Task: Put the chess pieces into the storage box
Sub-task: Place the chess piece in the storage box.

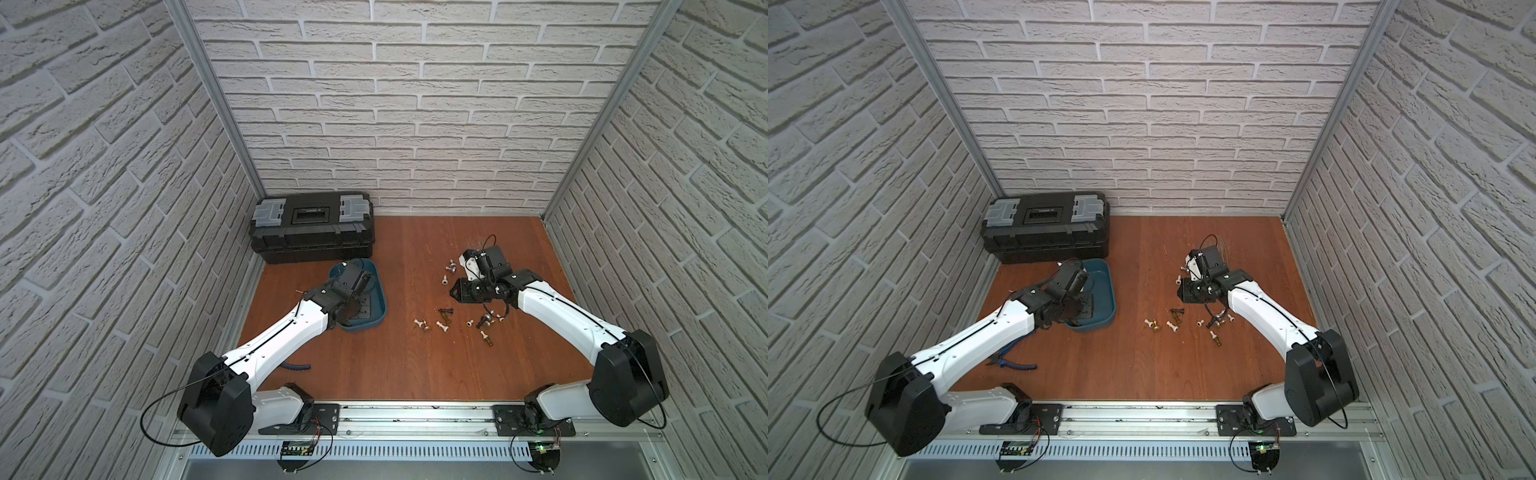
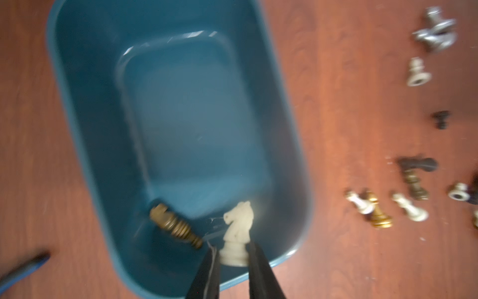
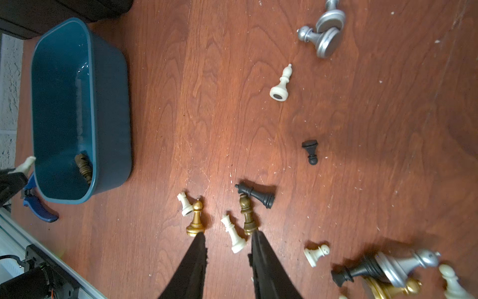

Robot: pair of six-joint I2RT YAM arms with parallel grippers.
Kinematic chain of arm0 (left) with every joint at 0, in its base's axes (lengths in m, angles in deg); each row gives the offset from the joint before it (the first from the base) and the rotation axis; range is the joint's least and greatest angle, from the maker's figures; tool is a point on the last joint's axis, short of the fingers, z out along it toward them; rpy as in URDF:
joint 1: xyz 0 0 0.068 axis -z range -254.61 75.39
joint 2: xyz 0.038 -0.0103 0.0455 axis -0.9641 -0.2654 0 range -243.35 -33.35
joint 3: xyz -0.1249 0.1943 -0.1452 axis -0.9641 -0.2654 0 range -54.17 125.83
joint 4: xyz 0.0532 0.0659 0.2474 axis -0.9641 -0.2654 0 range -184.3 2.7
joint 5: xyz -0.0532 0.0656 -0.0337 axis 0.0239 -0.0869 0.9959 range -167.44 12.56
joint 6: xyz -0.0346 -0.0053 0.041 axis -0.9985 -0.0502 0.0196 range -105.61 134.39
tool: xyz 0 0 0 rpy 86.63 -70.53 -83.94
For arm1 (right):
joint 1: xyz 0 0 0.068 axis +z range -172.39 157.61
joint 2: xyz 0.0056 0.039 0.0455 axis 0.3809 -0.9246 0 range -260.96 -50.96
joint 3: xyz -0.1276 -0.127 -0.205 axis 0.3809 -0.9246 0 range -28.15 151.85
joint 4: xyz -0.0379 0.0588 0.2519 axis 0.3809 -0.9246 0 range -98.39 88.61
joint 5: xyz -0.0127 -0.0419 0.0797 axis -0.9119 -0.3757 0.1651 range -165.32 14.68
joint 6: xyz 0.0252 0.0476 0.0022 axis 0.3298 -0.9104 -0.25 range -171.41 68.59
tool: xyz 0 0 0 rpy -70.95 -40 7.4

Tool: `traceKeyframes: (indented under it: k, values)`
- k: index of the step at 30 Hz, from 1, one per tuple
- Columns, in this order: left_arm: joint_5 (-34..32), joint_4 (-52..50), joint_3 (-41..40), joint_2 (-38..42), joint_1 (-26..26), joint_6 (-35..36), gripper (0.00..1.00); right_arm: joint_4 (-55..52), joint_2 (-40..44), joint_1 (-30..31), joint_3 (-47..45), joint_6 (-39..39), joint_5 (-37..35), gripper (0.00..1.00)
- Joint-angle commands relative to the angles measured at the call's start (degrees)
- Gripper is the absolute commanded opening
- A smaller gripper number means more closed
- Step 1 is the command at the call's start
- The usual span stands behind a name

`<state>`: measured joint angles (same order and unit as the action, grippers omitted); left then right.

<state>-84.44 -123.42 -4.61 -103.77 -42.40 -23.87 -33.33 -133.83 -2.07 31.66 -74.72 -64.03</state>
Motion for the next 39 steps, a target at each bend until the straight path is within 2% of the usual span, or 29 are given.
traceKeyframes:
  k: [1, 3, 6, 8, 13, 19, 23, 26, 30, 32, 35, 39]
  values:
    - [1.8, 1.0, -2.1, 2.6, -2.3, -0.5, 0.24, -1.8, -2.0, 0.5, 3.2, 1.1, -1.4, 0.35]
    - [2.4, 1.1, -2.5, 3.1, -3.3, 0.1, 0.29, -2.2, -2.8, 0.7, 4.0, 1.0, -1.6, 0.36]
    - [3.2, 1.2, -2.0, 3.3, -3.5, 0.8, 0.48, -2.6, -3.1, 1.1, 4.1, 0.9, -2.6, 0.38]
    - [4.4, 2.1, -1.8, 3.7, -3.4, 1.4, 0.53, -3.6, -2.9, 1.5, 4.2, 1.3, -4.2, 0.39]
    - [4.9, 4.1, -0.5, 5.0, -3.4, 3.2, 0.54, -6.9, -1.7, 1.7, 4.6, 3.3, -8.9, 0.4]
    - [6.3, 8.5, 4.5, 1.2, -3.5, 11.2, 0.54, -10.3, -2.9, 1.6, 5.8, 7.6, -14.9, 0.35]
    - [7.1, 7.7, 10.9, -5.8, -3.4, 15.3, 0.53, -7.9, -5.7, 1.6, 6.8, 8.0, -13.3, 0.34]
    - [8.2, 7.4, 14.1, -10.0, -3.4, 15.8, 0.53, -4.3, -8.5, 1.5, 8.3, 8.9, -12.7, 0.35]
    - [10.1, 6.1, 16.4, -13.2, -3.3, 15.7, 0.52, -4.4, -13.2, 1.9, 11.9, 9.1, -4.6, 0.35]
    - [10.4, 5.8, 16.1, -13.3, -3.4, 15.7, 0.52, -2.9, -12.5, 4.3, 9.7, 9.2, -2.0, 0.35]
    - [9.6, 6.1, 14.7, -12.4, -3.6, 15.4, 0.52, -1.5, -9.6, 9.0, 5.0, 10.7, -2.6, 0.35]
    - [9.0, 7.3, 12.6, -11.6, -4.0, 14.0, 0.52, -1.9, -7.8, 12.1, 0.1, 8.7, -4.7, 0.36]
